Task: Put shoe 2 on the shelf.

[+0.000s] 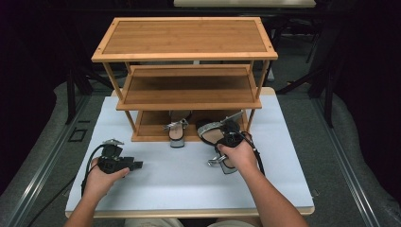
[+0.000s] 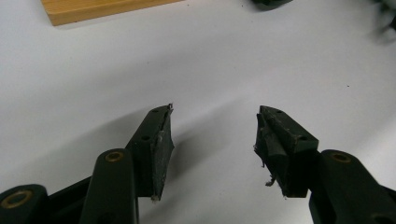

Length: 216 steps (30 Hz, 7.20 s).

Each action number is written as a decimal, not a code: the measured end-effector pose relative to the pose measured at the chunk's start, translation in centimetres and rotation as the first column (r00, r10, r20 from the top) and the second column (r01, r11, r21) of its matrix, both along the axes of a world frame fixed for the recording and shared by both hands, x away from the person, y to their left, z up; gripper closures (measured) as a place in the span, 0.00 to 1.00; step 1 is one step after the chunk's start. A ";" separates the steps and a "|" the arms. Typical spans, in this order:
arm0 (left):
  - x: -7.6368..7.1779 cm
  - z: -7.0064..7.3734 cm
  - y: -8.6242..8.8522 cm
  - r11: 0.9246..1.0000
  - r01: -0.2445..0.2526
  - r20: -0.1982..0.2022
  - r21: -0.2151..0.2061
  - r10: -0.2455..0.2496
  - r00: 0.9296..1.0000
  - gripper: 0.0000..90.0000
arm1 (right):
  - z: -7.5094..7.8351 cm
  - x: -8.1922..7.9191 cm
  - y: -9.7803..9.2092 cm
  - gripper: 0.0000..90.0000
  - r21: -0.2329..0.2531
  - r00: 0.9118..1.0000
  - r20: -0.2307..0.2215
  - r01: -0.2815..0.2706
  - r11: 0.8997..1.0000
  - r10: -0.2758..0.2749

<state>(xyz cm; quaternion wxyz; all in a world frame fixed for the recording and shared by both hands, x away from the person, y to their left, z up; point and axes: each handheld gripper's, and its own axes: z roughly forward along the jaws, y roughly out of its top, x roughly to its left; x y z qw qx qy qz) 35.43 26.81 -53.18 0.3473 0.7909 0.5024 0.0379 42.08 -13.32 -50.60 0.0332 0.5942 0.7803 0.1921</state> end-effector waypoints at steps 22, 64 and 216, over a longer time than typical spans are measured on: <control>-0.1 -0.1 -0.3 1.000 -0.001 -0.002 0.004 0.001 1.000 0.51 | 4.3 -3.4 -3.5 0.40 0.091 0.986 0.164 -0.051 0.995 0.036; -0.1 -0.3 -0.3 1.000 -0.003 -0.011 0.014 0.003 1.000 0.51 | 0.0 -10.4 -5.7 1.00 0.058 0.965 0.177 -0.206 0.977 0.193; 6.3 0.8 -12.0 0.996 0.068 0.122 0.063 -0.075 0.990 1.00 | -1.2 -1.2 0.6 0.94 0.242 0.947 0.315 -0.140 0.960 0.059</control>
